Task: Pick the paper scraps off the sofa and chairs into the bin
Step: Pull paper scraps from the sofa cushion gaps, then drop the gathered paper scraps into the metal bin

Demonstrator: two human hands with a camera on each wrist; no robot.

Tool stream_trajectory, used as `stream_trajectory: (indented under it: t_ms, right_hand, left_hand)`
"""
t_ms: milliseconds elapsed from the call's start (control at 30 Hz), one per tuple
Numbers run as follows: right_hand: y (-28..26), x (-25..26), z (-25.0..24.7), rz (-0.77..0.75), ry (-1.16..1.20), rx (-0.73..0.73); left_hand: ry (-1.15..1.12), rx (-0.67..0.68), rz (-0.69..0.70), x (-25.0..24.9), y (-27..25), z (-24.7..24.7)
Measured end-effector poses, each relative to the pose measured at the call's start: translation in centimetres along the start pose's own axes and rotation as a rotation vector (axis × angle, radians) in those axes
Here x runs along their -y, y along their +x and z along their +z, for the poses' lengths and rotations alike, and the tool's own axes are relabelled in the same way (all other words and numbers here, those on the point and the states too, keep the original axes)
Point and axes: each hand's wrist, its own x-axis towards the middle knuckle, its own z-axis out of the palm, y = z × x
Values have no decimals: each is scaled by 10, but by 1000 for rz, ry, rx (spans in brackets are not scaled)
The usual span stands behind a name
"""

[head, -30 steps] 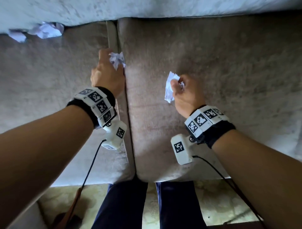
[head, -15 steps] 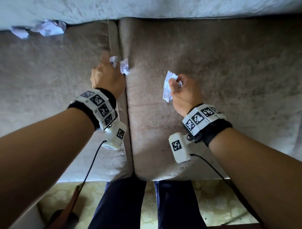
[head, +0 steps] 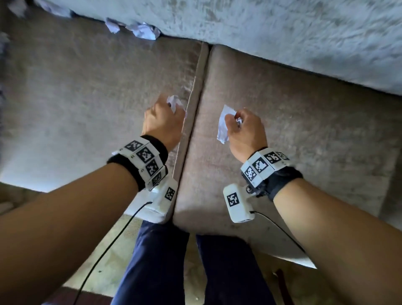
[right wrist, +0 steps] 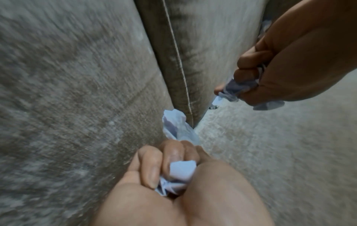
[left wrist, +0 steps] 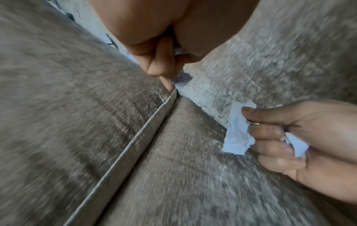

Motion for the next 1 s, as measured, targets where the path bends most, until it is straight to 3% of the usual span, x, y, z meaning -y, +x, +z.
stream_trajectory:
  t_ms: [200,400,600,733,1000]
  right_hand:
    - [-45,42,3,-184,-56,132]
    - [-65,84,24,-352,-150,211]
    - [-104,94,88,-421,-274,248]
    - [-159,105,141,-468,-350,317]
    - [-318,220,241,-759,-482,495]
  left_hand:
    - [-76,-68,-57,14,-68,-35]
    - [-130,-225,-115,54,-95,-73]
    - [-203,-317,-257,140,-127,-88]
    - [-272,-373,-322,215,-177,-112]
    - [-420,-567,-561,348,-293,-242]
